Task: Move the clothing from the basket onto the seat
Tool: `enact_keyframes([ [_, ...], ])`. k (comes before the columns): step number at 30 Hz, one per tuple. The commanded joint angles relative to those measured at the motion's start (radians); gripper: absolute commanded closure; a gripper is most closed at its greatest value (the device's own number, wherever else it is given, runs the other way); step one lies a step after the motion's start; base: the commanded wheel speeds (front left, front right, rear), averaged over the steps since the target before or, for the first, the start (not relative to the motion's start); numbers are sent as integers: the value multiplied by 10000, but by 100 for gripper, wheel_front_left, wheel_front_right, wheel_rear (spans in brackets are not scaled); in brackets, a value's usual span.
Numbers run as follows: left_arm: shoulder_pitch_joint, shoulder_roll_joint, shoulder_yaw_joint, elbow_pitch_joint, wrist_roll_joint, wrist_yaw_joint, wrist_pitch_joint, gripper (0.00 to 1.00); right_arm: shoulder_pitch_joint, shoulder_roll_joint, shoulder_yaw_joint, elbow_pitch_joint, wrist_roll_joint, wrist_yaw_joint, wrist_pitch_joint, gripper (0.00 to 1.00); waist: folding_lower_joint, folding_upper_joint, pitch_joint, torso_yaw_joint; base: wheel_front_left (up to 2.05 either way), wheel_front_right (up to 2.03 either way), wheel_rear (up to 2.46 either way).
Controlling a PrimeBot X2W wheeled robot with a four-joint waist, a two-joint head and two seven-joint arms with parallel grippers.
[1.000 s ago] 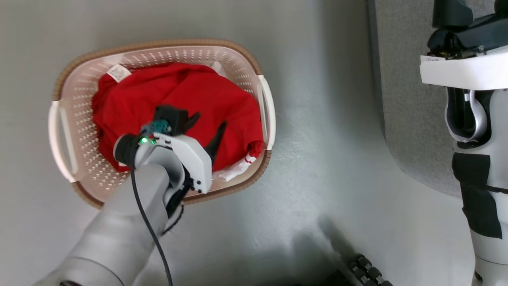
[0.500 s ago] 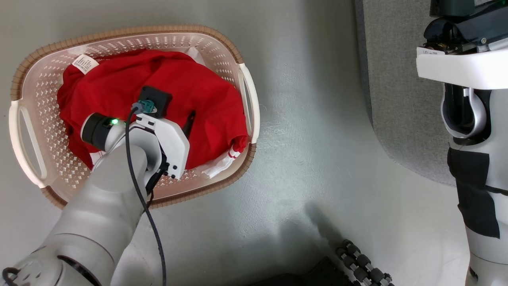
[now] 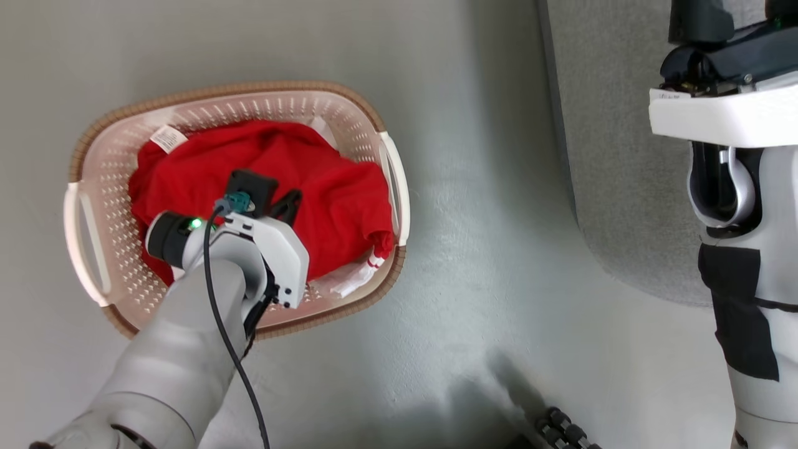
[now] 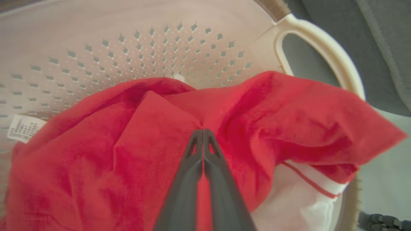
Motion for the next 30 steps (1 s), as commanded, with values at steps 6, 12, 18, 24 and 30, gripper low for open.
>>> enact_keyframes([
  [6, 782, 111, 430, -770, -235, -67, -292, 100, 806, -150, 44, 155, 90, 42, -57, 0, 0, 0, -1292, 388, 0, 0, 0],
  [12, 1391, 377, 1286, -2014, 184, 91, -299, 100, 1190, -316, 132, 480, 29, 42, -57, 0, 0, 0, -2173, 686, 0, 0, 0],
  [18, 2509, 456, 2607, -3301, 944, 302, -300, 100, 1730, -437, 175, 886, -33, 42, -57, 0, 0, 0, -3253, 1008, 0, 0, 0],
  [24, 3618, 382, 4022, -4493, 1851, 312, -301, 100, 2354, -560, 216, 1227, -30, 42, -57, 0, 0, 0, -4232, 1363, 0, 0, 0],
  [30, 4593, 245, 5295, -5676, 2781, 196, -301, 100, 3018, -567, 181, 1603, 20, 42, -57, 0, 0, 0, -5080, 1699, 0, 0, 0],
])
